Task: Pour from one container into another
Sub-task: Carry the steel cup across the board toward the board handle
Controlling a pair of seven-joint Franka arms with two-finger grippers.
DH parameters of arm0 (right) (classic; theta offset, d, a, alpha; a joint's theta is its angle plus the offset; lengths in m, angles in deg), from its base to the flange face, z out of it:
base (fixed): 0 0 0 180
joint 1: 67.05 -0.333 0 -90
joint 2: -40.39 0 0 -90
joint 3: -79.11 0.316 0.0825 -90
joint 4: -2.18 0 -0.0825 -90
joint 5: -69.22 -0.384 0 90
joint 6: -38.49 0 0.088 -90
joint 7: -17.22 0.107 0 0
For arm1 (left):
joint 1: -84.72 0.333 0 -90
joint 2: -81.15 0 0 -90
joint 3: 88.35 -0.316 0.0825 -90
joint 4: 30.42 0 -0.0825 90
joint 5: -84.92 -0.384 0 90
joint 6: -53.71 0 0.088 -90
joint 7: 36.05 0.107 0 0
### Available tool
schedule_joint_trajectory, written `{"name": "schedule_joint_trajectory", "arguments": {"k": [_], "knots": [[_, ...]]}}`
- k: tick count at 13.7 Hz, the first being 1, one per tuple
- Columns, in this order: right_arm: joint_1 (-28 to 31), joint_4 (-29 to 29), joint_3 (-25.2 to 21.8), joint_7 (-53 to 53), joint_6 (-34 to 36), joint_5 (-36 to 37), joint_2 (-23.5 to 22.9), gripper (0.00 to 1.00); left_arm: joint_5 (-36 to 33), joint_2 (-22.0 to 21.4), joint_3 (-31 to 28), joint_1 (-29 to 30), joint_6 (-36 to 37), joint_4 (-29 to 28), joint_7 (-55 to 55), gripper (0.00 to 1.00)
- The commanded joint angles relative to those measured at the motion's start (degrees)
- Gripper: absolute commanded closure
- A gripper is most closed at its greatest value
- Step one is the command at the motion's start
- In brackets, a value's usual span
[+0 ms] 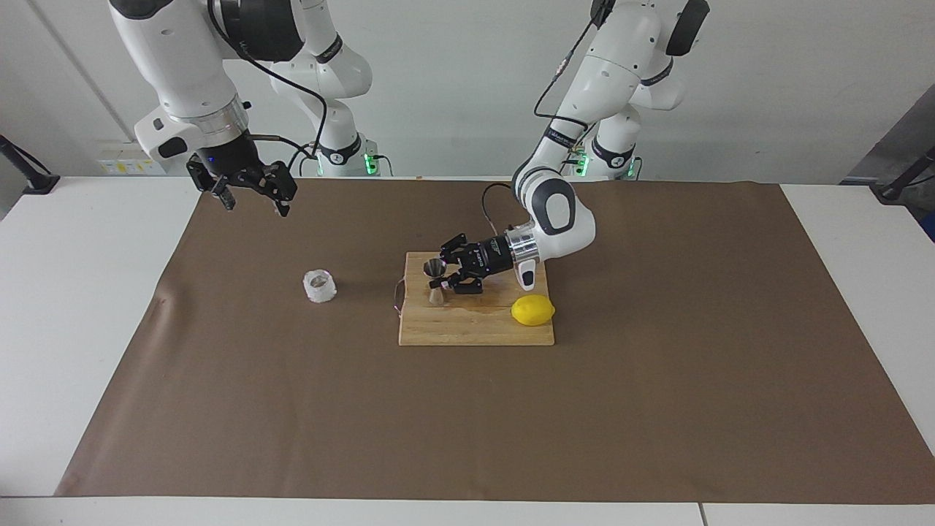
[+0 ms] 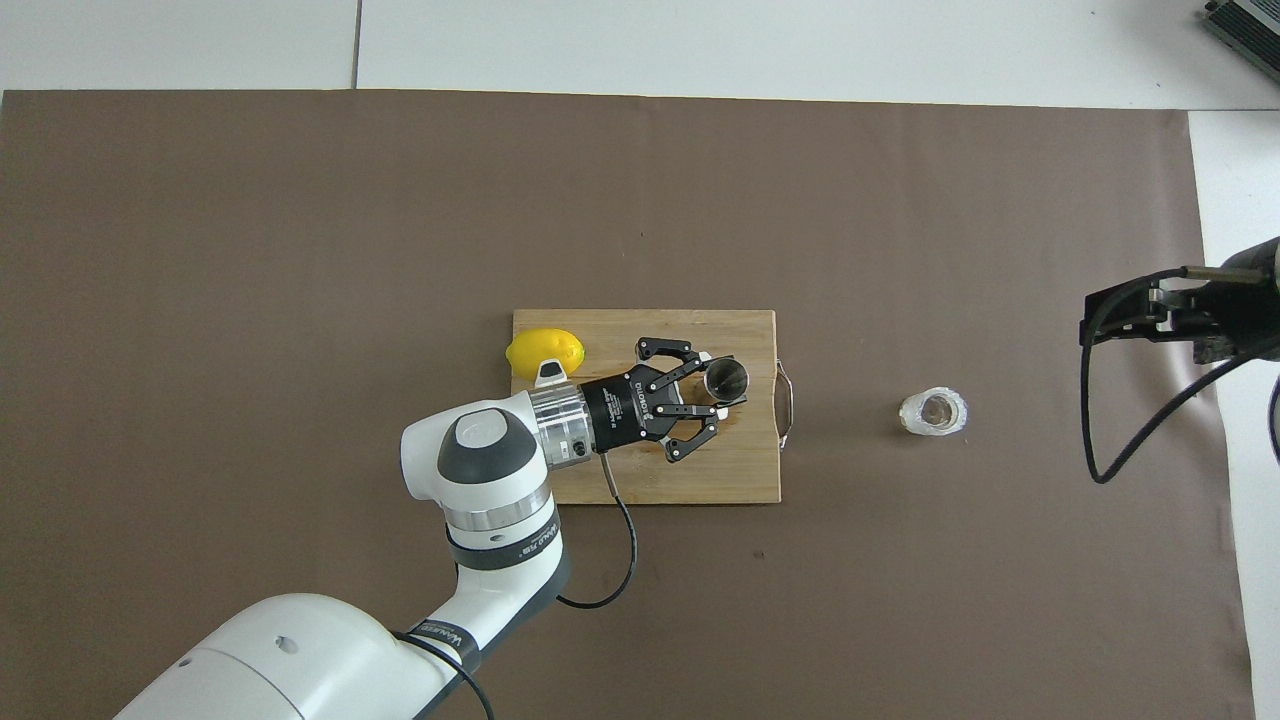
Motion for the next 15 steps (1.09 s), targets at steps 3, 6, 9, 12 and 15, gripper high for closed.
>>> {"name": "schedule_joint_trajectory", "arguments": {"k": [3,6,9,12,15], "knots": [[0.70,1.51,0.29,-1.66,0.01,-1.45,1.33,0.00,1.55,-0.31,-0.61,-1.10,-1.41,-0.55,2.08,0.85],[0.09,1.42,0.46,-1.66,-0.08,-1.45,1.33,0.00,1.37,-0.31,-0.61,-1.10,-1.84,-0.56,5.42,0.30],[-0.17,1.42,0.91,-1.66,-0.08,-1.45,1.42,0.00,1.20,-0.31,-0.61,-1.10,-2.02,-0.56,5.78,0.00],[-0.09,1.51,0.91,-1.66,-0.08,-1.45,1.42,0.00,1.11,-0.31,-0.61,-1.02,-1.85,-0.47,5.78,0.00],[-0.09,1.42,0.91,-1.67,-0.08,-1.45,1.42,0.00,-0.90,-0.75,-0.61,-0.32,-1.23,-0.03,5.61,0.00]]}}
